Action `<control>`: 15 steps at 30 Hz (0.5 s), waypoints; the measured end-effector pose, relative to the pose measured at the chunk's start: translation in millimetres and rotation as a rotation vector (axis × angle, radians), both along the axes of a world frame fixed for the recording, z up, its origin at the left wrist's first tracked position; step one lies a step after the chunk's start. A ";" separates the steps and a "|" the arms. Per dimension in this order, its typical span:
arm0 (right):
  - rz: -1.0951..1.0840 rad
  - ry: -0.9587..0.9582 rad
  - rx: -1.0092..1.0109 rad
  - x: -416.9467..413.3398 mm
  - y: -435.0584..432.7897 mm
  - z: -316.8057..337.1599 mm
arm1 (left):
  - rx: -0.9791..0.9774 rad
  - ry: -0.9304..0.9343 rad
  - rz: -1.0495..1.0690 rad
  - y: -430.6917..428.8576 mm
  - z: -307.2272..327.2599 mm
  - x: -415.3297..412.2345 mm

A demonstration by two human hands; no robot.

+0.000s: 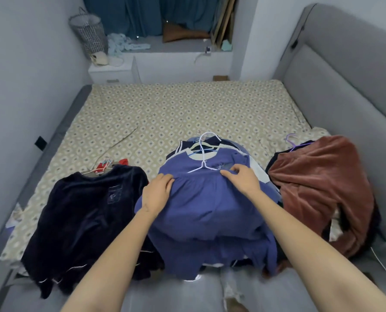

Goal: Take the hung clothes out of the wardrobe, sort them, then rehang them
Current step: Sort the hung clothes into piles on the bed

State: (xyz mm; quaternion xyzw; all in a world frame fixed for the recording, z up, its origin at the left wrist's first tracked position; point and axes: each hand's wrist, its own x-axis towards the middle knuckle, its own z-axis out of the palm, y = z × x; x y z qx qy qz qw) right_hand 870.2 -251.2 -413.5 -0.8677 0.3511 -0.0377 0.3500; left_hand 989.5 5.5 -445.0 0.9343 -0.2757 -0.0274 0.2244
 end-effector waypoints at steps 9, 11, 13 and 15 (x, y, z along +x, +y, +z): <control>-0.016 -0.045 -0.092 -31.9 32.5 49.8 | -0.074 -0.041 -0.005 27.8 43.3 -29.8; -0.009 -0.054 -0.095 -34.5 36.3 57.3 | -0.088 -0.056 0.009 32.0 49.3 -31.9; 0.004 -0.055 -0.100 -38.8 39.2 61.3 | -0.086 -0.063 0.015 34.4 51.6 -34.9; 0.007 -0.057 -0.105 -46.5 39.2 62.8 | -0.084 -0.067 0.012 33.1 52.3 -40.6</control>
